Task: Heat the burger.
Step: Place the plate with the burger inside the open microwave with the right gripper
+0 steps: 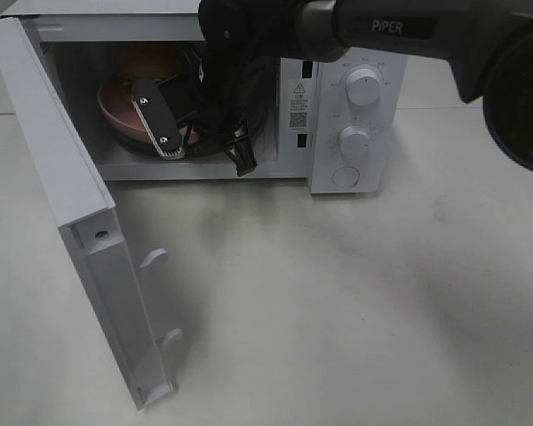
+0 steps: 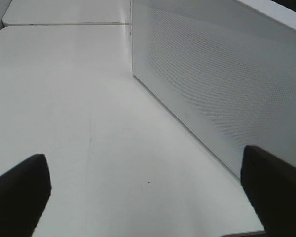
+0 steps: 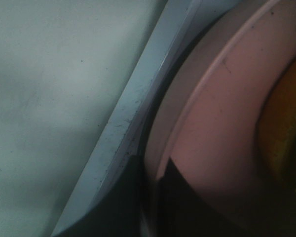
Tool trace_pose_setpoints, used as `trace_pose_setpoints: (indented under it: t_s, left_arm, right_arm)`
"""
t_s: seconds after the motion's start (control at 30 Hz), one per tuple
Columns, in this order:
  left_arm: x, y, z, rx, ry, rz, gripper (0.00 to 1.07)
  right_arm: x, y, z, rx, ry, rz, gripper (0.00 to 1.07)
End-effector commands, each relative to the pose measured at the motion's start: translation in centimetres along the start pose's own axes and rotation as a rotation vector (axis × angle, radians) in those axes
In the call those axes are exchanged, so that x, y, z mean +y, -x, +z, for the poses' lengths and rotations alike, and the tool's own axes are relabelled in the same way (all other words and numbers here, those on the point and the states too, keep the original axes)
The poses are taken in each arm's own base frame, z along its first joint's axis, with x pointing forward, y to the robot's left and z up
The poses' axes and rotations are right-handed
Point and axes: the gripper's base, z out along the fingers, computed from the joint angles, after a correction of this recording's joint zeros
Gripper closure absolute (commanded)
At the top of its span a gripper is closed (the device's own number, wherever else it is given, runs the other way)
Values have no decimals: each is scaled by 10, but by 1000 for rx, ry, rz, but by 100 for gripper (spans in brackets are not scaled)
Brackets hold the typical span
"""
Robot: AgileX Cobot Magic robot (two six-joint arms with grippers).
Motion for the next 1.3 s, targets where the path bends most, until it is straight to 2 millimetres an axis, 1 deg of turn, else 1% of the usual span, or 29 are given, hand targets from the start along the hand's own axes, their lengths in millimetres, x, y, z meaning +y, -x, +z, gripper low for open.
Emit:
trace_pose_setpoints:
  t_s: [0.03,0.07,0.17,0.3,0.33,0.4,0.43,0.5,0.6,0.67,0.7,0.73,0.77,0.83,0.87,0.93,0.97,1.0,1.03,1.1,1.2,1.23,1.3]
  left_arm:
    - [0,-2,-2,-22,-6,-3,7]
    - [0,-2,-2,-22,-6,-3,7]
    - [0,-2,-2,-22,-6,-3,7]
    - [0,-2,-2,-22,-6,-3,7]
    - [0,-2,-2,-22,-6,-3,7]
    - [0,-2,-2,-22,-6,-3,7]
    - [0,-2,-2,-22,-6,-3,7]
    - [0,-2,-2,-22,-6,-3,7]
    - [0,-2,-2,-22,-6,-3,7]
    - [0,-2,-2,-22,-6,-3,7]
    - [0,-2,-2,-22,-6,-3,7]
    - [0,-2,-2,-22,-6,-3,7]
    - [0,-2,-2,-22,-6,-3,7]
    - [0,-2,-2,-22,-6,-3,7]
    - [0,-2,-2,-22,-6,-3,7]
    - [0,-2,-2,-22,-6,-3,7]
    - [0,-2,-2,-22,-6,-3,7]
    - [0,-2,-2,-22,-6,-3,7]
    - [0,-2,-2,-22,-6,-3,7]
    - [0,-2,-2,-22,-6,-3,7]
    - [0,-2,-2,-22,-6,-3,7]
    - [0,-2,-2,-22,-6,-3,7]
    - [0,-2,-2,-22,-6,-3,7]
  right_arm:
    - [-15,0,-3,-1,-92,-3,107]
    - [-14,1,1,2,-90,-5,107]
    - [-15,1,2,2,-92,-6,107]
    - [-11,-1,12,5,-86,-4,106]
    - [-11,-1,12,5,-86,-4,106]
    - [-8,-4,20,9,-76,26,103]
    - [-8,-4,20,9,-76,26,103]
    - [-8,-4,22,10,-74,47,98]
    - [-8,-4,22,9,-74,51,96]
    - [-8,-4,22,9,-75,61,85]
    - [-8,-4,22,9,-75,61,85]
    - [-8,-4,22,9,-75,61,82]
    - [-8,-4,22,9,-75,61,82]
    - [-8,-4,21,3,-75,67,67]
    - [-8,-4,21,3,-75,67,67]
    - [-9,-3,18,-13,-76,86,59]
    - [-9,-3,18,-13,-76,86,59]
    - [-9,-3,14,-17,-78,91,54]
    - [-9,-3,14,-17,-78,91,54]
    - [-3,-3,11,-23,-70,91,49]
    - [2,-4,8,-26,-61,91,48]
    - [6,-5,2,-31,-61,92,46]
    - [8,-4,-1,-39,-64,98,45]
